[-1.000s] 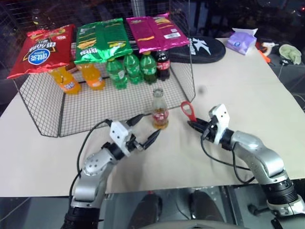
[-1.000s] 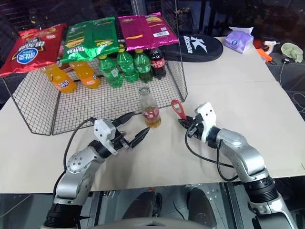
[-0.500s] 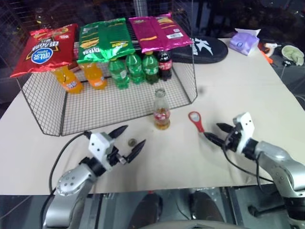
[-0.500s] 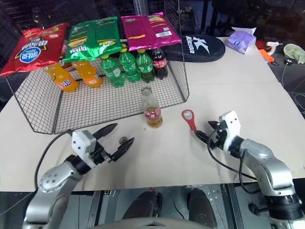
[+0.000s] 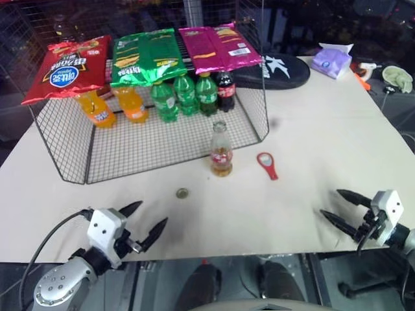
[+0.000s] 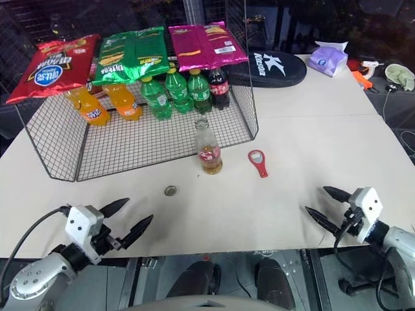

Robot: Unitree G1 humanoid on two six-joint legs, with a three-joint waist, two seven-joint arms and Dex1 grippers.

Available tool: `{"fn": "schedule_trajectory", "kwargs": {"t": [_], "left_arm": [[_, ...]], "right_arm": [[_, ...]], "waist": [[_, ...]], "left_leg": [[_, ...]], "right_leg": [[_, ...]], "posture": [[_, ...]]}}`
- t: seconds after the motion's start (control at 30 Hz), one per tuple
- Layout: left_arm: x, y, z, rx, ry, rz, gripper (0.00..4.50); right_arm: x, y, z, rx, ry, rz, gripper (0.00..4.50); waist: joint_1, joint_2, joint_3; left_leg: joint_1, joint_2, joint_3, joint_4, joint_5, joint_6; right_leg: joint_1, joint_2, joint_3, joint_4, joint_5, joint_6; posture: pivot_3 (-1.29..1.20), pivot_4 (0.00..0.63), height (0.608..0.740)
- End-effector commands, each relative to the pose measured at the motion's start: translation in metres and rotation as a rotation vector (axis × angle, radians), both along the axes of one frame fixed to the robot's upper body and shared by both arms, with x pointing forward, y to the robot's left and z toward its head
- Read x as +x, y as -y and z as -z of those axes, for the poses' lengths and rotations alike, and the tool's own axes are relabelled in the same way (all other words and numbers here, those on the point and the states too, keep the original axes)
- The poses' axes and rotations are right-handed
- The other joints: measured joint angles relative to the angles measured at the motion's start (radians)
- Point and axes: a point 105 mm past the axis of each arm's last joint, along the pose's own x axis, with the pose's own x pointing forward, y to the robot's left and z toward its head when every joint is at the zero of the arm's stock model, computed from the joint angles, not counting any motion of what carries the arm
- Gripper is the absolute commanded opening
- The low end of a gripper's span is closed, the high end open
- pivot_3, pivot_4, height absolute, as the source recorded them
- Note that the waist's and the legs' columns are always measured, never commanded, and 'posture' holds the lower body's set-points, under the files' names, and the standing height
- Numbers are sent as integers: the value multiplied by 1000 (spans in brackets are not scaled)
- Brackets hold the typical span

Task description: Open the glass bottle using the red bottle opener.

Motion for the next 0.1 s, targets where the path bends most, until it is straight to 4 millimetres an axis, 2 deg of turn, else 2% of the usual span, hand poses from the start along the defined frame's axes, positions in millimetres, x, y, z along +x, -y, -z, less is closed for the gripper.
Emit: {"fn": "schedule_trajectory", "kwargs": {"t": [0.03, 0.1], "left_arm": [[3, -11, -8, 6, 43, -26, 4500], [3, -10, -8, 8, 40, -17, 4500]], "right_arm": [[-3, 6, -11, 29, 56, -33, 4289], [-3, 7, -11, 34, 60, -43, 4289]], "waist": [[1, 0, 0], [1, 0, 0]], "left_leg": [[0, 0, -1, 0, 0, 0], [0, 0, -1, 0, 0, 0]], "right_leg": [[0, 0, -1, 0, 0, 0], [0, -2, 0, 0, 0, 0]], "posture": [[0, 150, 740], [0, 150, 740]]}}
